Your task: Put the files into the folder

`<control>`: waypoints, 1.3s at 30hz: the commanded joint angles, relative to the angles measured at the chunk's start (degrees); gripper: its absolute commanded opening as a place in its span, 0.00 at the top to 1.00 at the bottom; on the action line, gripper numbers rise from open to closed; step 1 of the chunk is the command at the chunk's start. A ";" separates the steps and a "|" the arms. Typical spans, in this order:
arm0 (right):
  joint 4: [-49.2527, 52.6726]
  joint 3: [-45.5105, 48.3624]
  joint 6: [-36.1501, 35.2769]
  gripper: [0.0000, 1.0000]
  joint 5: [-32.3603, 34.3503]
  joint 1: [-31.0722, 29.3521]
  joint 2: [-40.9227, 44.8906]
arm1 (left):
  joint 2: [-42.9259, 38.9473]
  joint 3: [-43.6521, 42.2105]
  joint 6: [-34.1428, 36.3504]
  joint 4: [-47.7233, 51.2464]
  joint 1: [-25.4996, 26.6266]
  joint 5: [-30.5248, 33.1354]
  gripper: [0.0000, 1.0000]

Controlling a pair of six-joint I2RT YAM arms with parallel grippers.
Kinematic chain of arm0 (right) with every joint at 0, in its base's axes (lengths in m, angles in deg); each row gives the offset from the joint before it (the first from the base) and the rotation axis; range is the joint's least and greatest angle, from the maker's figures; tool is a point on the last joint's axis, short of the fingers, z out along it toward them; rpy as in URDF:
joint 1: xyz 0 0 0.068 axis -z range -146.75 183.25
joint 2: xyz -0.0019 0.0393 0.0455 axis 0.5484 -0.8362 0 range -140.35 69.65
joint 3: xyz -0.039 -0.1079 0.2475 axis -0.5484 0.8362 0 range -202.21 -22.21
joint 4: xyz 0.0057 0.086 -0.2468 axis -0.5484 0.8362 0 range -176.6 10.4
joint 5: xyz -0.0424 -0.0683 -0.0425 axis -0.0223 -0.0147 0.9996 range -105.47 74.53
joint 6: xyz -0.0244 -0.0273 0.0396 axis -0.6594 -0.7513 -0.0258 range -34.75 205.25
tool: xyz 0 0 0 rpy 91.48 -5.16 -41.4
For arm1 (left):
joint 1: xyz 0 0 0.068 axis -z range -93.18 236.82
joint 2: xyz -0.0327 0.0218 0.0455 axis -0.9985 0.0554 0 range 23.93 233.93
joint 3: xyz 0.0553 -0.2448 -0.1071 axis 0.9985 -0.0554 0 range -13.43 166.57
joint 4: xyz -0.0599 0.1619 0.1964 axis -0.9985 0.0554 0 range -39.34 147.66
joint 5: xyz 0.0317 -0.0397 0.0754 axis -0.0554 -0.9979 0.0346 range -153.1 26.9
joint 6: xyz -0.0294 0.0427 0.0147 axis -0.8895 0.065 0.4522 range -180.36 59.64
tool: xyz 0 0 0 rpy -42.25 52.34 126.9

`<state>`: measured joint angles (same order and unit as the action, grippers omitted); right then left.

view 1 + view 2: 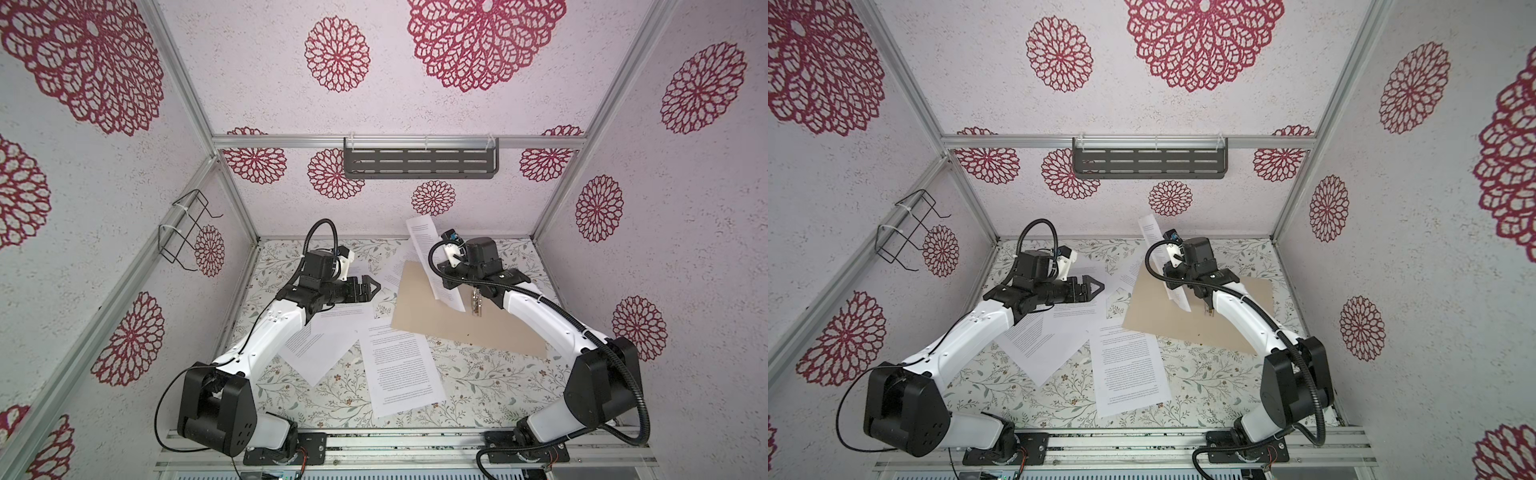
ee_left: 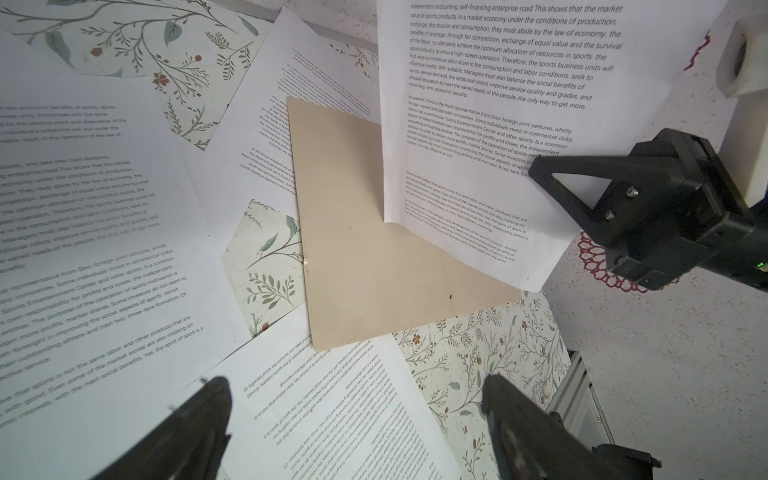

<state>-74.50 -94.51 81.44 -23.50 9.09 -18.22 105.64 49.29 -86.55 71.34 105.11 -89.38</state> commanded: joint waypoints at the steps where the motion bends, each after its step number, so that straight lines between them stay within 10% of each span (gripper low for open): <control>1: -3.02 0.20 2.88 1.00 -3.11 -0.99 0.51 | -0.06 0.88 0.66 -0.81 -0.05 -0.44 0.03; 39: -21.31 9.69 16.04 1.00 -30.30 8.26 -1.87 | -0.42 0.83 1.11 -0.60 0.00 -0.13 0.03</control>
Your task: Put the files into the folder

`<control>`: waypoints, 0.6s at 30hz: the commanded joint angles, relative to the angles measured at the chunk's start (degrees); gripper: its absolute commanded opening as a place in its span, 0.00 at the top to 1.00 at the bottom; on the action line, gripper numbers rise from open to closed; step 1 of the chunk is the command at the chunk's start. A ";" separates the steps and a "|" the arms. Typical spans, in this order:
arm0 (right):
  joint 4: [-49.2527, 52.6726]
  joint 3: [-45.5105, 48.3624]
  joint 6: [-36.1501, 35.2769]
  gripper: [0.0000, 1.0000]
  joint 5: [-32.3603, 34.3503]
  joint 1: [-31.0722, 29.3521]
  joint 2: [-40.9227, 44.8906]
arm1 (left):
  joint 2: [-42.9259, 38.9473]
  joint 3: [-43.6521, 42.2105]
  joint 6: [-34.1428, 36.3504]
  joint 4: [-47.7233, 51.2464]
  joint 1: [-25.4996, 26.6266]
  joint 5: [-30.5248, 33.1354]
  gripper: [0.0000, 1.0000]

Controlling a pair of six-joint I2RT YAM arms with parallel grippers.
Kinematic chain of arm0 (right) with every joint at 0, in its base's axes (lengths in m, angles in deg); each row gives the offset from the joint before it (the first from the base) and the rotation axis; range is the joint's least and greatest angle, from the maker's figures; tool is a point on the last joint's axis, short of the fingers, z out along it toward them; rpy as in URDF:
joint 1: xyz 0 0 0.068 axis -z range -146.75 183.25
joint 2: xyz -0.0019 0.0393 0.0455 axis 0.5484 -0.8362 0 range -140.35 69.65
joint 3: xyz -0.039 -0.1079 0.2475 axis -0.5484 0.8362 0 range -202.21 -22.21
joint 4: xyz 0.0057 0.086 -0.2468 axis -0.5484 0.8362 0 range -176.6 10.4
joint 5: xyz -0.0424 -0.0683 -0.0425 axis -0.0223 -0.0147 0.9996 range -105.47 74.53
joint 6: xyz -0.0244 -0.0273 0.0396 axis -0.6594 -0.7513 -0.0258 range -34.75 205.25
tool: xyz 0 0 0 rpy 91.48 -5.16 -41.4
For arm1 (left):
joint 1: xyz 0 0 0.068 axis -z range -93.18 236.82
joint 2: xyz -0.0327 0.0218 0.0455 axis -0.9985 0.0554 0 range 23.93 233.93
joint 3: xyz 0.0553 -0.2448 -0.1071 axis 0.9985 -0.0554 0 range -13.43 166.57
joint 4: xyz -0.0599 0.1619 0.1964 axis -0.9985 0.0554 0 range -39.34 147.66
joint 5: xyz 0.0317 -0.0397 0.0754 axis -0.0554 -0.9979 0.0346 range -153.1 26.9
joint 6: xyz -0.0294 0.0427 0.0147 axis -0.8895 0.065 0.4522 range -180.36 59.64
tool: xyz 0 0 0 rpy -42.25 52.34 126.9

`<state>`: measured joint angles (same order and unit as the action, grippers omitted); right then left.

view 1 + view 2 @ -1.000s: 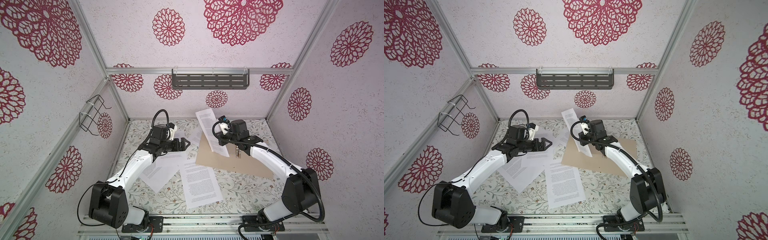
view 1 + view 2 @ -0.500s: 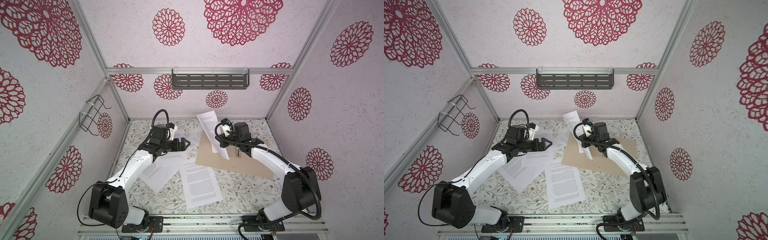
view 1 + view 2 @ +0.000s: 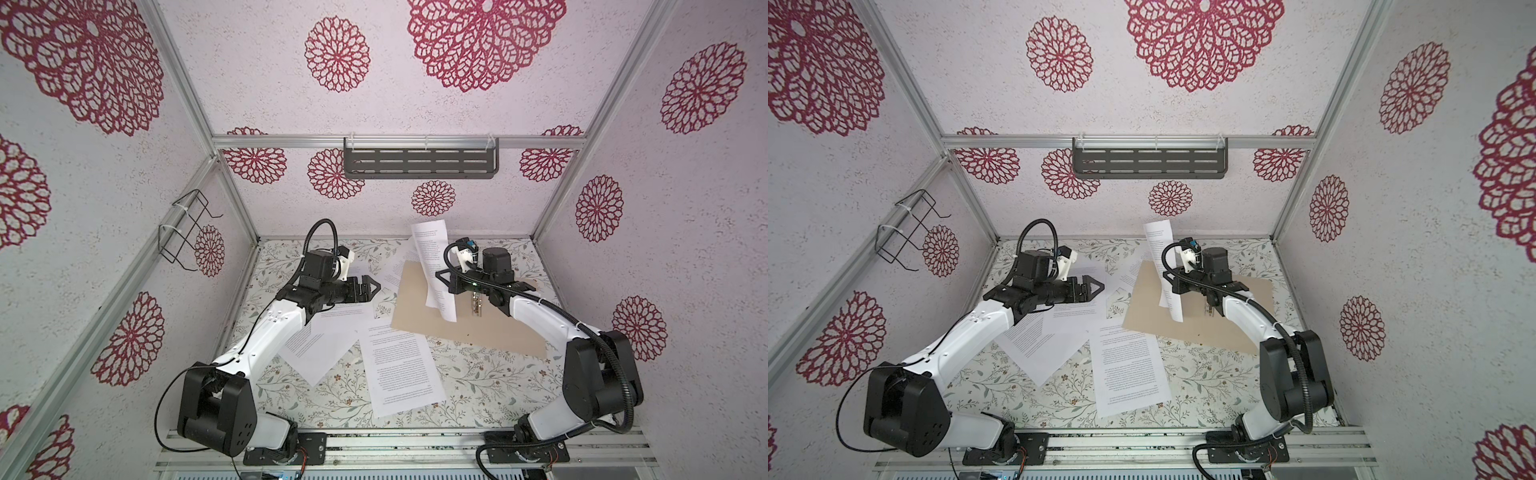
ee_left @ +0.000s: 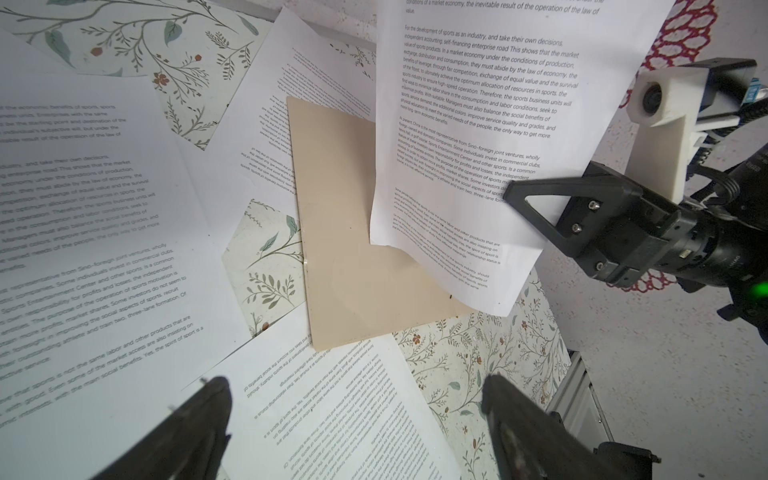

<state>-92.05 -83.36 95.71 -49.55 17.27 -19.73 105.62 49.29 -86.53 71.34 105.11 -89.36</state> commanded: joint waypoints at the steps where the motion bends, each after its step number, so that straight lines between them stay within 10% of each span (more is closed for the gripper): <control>1: -4.16 -1.76 2.04 1.00 -4.84 0.10 -0.63 | -0.48 0.83 1.20 -0.57 0.00 -0.11 0.03; 18: -3.01 -5.01 0.36 1.00 -11.30 3.84 -4.92 | -0.83 0.83 1.40 -0.44 -0.32 0.07 0.03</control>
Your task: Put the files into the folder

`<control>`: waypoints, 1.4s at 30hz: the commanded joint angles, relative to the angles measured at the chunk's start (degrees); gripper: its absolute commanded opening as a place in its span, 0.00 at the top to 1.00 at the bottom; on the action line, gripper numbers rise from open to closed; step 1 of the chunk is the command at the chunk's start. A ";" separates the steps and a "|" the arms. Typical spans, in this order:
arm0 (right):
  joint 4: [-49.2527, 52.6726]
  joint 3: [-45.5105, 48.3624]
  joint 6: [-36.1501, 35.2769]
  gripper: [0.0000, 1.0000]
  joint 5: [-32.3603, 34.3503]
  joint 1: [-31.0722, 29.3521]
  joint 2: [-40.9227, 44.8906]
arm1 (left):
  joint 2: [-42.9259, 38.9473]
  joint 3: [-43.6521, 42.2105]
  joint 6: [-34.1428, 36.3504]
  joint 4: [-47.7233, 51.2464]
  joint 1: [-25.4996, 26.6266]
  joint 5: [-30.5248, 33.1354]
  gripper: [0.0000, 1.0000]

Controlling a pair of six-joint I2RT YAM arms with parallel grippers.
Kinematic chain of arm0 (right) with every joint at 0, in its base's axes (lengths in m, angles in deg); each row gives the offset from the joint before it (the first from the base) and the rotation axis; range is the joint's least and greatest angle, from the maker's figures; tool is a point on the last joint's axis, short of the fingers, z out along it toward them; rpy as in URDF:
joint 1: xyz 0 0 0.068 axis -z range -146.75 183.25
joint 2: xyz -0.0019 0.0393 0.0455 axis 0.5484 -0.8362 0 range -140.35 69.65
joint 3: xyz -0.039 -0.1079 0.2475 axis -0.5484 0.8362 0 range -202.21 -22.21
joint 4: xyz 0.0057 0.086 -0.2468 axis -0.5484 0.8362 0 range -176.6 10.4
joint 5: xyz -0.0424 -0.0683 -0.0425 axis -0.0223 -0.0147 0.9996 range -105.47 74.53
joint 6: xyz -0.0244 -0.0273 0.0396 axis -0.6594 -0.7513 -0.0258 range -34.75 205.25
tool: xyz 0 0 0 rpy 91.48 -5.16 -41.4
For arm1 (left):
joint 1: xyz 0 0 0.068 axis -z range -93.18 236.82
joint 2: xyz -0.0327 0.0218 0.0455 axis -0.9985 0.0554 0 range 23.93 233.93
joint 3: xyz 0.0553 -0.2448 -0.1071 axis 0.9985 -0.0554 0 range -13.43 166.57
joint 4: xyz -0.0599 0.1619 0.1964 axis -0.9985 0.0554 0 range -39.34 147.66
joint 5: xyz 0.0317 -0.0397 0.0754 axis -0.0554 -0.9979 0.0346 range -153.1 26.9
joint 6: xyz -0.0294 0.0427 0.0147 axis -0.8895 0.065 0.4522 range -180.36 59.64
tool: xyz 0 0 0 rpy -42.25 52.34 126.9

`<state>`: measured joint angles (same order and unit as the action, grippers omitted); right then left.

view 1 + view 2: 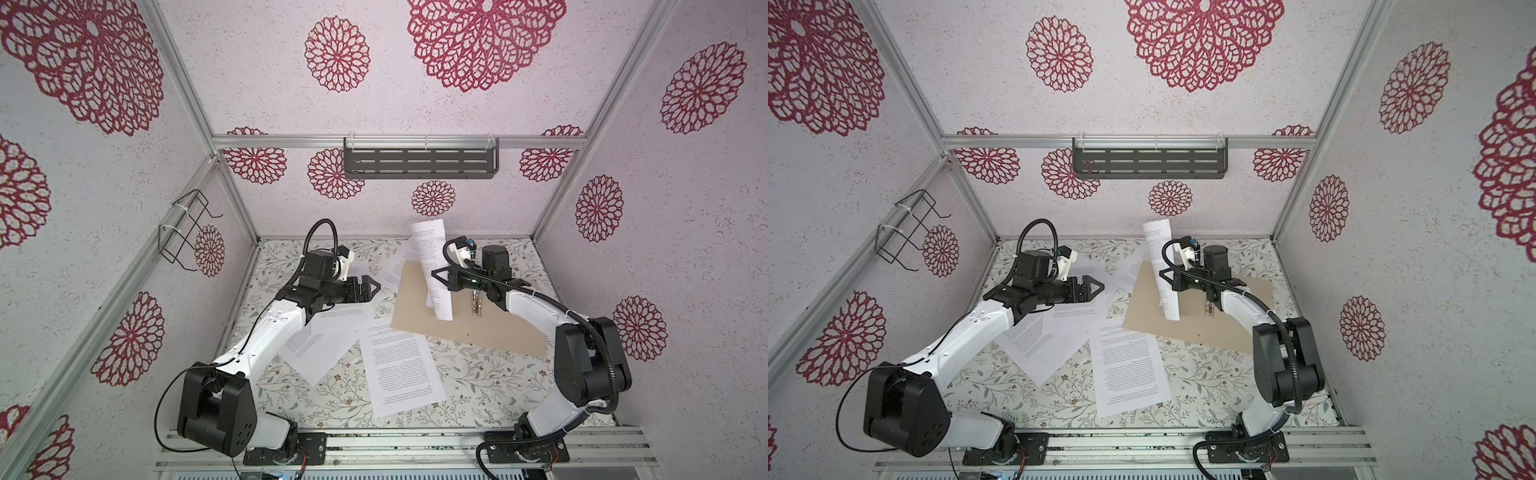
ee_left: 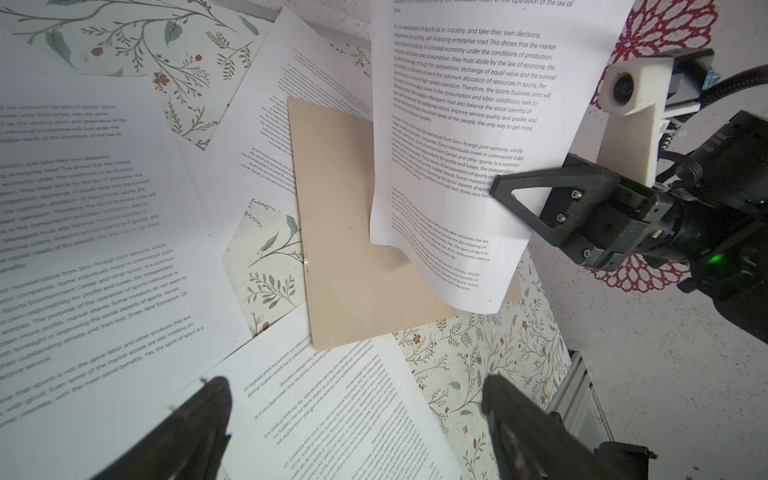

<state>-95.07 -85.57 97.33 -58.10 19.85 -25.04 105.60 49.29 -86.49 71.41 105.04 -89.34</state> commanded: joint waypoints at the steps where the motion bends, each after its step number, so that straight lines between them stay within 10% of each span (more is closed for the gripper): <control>1: 0.03 -2.87 -1.35 1.00 -3.17 1.56 0.39 | -0.81 0.83 1.35 -0.46 -0.21 0.04 0.03; 20: 0.82 -6.40 -2.63 1.00 -11.17 2.95 -3.74 | -0.37 0.83 0.91 -0.75 -1.00 -0.48 0.03; 36: 15.90 -10.86 -23.10 1.00 -3.51 3.13 -6.91 | 0.15 0.83 0.96 -0.87 -1.33 -0.48 0.03; 42: 12.09 -10.12 -20.89 1.00 -6.77 3.26 -6.81 | 0.42 0.83 0.83 -0.84 -1.53 -0.44 0.03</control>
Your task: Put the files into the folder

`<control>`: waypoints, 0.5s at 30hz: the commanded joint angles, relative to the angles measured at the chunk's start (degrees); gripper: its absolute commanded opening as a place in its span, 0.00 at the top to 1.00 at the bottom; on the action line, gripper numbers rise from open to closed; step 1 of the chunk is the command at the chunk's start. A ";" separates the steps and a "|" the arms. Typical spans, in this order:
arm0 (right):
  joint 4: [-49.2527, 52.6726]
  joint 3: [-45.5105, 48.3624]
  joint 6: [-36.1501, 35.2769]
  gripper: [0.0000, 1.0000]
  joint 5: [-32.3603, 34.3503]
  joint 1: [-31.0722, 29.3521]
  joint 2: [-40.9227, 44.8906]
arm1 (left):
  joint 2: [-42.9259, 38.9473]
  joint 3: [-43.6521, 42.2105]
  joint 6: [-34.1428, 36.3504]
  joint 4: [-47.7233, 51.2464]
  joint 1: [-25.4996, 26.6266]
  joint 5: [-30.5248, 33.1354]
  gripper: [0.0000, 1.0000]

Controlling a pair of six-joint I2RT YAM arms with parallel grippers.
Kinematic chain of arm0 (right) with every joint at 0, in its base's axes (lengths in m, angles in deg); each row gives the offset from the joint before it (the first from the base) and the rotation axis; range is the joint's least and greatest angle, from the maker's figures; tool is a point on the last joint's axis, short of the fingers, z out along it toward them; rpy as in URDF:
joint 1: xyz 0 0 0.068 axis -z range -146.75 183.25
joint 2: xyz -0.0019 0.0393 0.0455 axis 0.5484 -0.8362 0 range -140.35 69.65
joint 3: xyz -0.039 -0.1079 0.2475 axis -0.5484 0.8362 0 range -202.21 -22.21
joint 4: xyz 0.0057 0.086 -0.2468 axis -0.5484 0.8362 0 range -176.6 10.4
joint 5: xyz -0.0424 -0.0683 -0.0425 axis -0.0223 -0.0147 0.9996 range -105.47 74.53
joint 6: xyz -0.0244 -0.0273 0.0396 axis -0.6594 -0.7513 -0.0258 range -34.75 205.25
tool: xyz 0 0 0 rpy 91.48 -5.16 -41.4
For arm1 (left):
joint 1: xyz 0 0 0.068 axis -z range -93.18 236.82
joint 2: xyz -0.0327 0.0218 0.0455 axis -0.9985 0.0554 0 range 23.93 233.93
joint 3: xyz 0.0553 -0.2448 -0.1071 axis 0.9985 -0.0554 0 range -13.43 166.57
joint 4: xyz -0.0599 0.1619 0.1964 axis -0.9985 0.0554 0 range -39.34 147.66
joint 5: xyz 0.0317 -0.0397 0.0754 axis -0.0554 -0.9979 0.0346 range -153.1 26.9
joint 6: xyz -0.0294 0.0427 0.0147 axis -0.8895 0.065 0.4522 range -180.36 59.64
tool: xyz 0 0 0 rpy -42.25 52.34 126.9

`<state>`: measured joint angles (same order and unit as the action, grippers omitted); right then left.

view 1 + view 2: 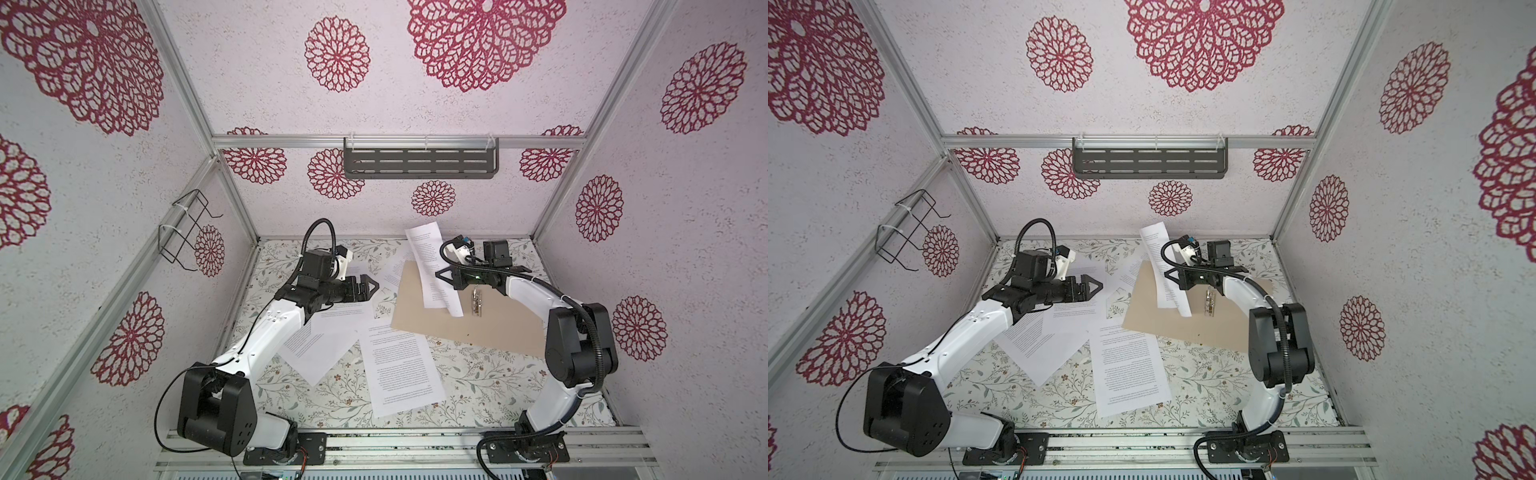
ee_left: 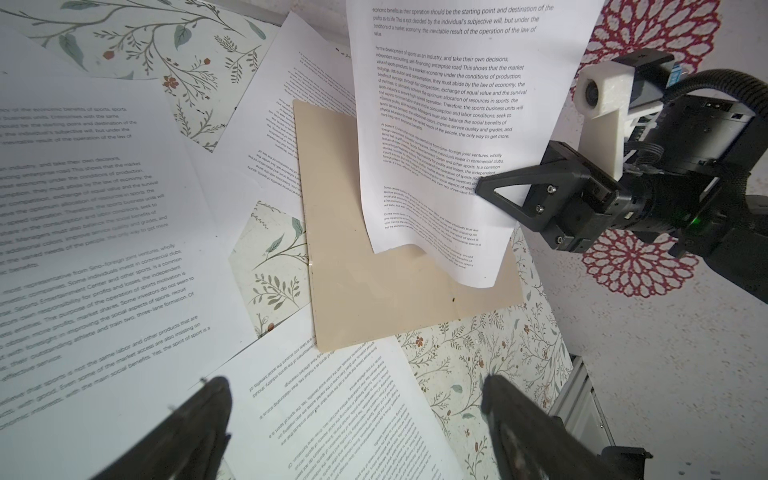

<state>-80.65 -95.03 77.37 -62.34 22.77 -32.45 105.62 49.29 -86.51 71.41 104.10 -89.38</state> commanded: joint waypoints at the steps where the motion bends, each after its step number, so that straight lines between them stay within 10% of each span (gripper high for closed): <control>1: -3.77 -0.04 0.08 1.00 -2.94 0.29 1.00 | 0.48 0.83 0.76 -0.78 -0.66 -0.35 0.03; 15: -17.97 4.20 10.44 1.00 -10.38 2.03 -1.16 | 0.23 0.83 0.59 -0.93 -1.09 -0.61 0.03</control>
<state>-93.32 -90.16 85.48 -69.01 23.60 -32.82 105.68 49.29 -86.53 71.39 103.53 -89.42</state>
